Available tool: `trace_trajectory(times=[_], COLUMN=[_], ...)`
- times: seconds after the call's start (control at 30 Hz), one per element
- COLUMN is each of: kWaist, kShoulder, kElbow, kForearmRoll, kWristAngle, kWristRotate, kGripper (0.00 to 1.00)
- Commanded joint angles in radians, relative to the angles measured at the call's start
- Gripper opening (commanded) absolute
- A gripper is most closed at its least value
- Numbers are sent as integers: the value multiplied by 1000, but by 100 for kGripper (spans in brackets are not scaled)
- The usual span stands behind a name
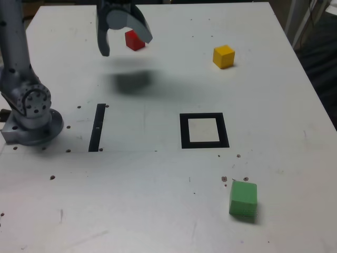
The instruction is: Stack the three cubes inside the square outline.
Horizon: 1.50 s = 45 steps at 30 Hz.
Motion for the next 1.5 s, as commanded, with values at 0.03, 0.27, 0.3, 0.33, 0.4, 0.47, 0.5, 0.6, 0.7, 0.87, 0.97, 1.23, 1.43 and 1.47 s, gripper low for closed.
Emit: trace_trajectory(times=[0.03,0.27,0.3,0.33,0.4,0.47,0.5,0.6,0.7,0.87,0.97,1.23,1.43,1.47], kWaist=[24,100,110,121,143,166,178,207,229,254,260,262,263,263], kShoulder=[16,80,93,106,133,158,170,205,242,282,298,316,330,333], kElbow=[-23,-100,-114,-129,-160,-193,-210,-263,-316,-369,-398,-442,-462,-464], kForearmRoll=[0,11,13,16,22,29,33,50,71,92,106,135,162,163], kWristAngle=[1,1,1,1,2,2,3,3,3,1,-5,-41,-49,-49], kWristRotate=[5,34,39,45,57,68,74,89,100,107,105,-40,-108,-111], kGripper=[99,99,99,99,99,99,99,99,99,99,99,99,99,99])
